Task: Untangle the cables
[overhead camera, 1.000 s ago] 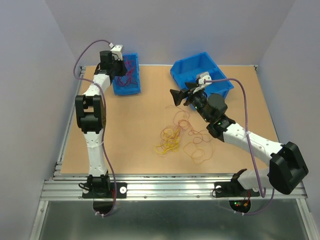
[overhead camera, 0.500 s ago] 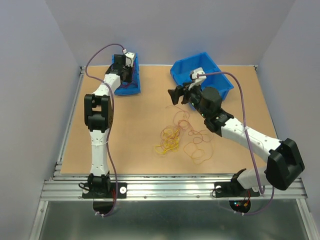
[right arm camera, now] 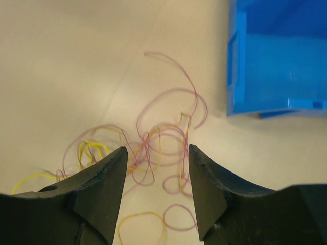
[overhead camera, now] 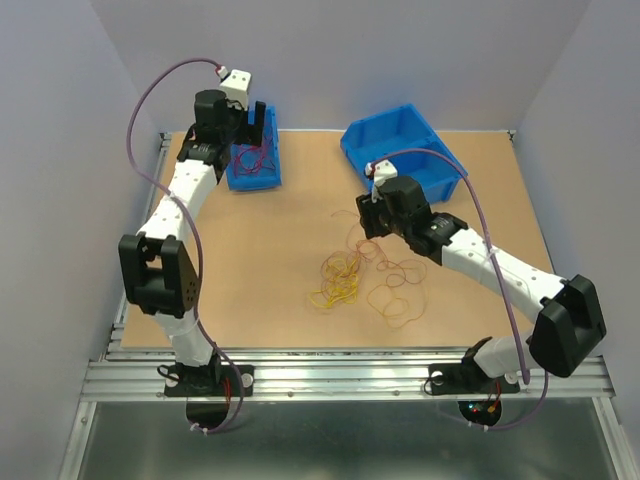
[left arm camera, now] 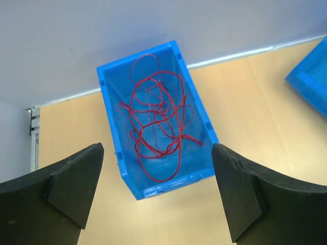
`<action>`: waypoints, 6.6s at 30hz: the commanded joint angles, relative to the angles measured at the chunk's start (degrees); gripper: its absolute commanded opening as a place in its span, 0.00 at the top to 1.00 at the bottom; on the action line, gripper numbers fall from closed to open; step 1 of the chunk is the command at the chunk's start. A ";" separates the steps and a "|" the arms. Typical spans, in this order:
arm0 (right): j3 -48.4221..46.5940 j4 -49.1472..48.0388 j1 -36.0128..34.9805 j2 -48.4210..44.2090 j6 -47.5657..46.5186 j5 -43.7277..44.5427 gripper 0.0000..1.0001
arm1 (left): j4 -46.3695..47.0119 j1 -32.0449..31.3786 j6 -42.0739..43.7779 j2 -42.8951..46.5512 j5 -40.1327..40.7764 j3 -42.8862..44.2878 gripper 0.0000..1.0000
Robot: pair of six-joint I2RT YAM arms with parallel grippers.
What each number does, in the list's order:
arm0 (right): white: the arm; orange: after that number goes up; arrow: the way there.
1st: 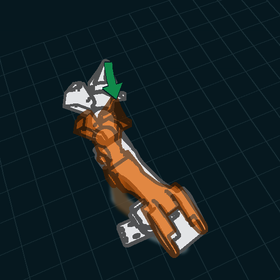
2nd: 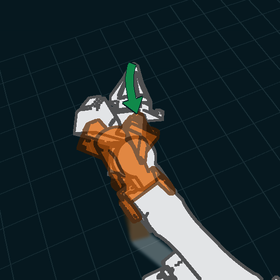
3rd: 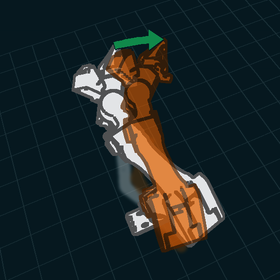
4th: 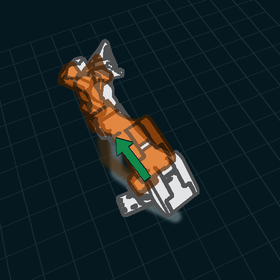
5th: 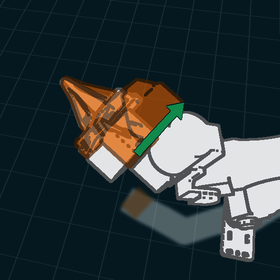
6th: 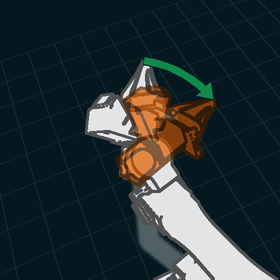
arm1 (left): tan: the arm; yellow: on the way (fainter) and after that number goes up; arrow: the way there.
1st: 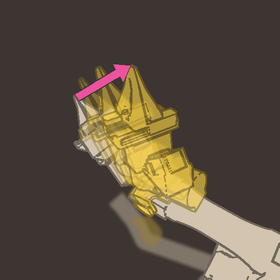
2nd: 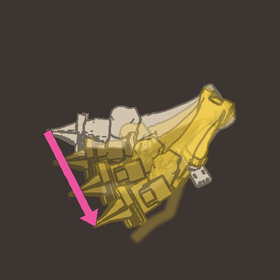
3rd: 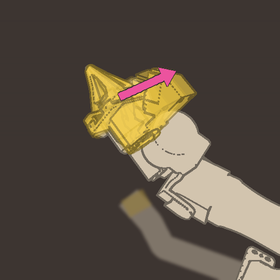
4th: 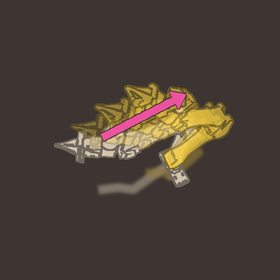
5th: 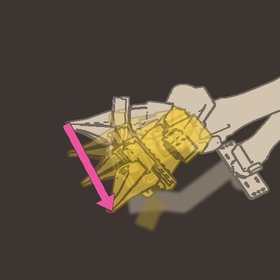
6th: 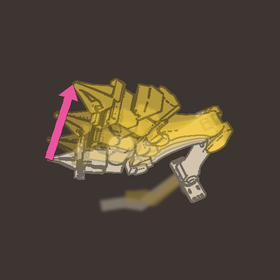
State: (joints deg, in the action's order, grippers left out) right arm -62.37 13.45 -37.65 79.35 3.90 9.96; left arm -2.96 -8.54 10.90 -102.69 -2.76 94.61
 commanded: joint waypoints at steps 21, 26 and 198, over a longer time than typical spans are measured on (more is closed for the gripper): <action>-0.56 10.89 -3.48 13.02 -3.02 -3.72 0.51 | 22.22 -11.94 2.81 24.30 -18.59 -41.00 0.02; -0.39 11.07 -3.40 14.34 -3.11 -3.97 0.51 | 21.77 -12.12 4.39 24.12 -23.24 -41.61 0.02; -0.49 -63.54 27.72 12.49 29.22 -7.33 0.99 | 39.44 -9.48 -5.09 37.22 -24.04 -53.21 1.00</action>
State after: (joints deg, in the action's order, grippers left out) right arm -66.39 -45.95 -9.91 91.64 29.30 4.05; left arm 33.17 -17.89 5.87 -65.73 -26.11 41.58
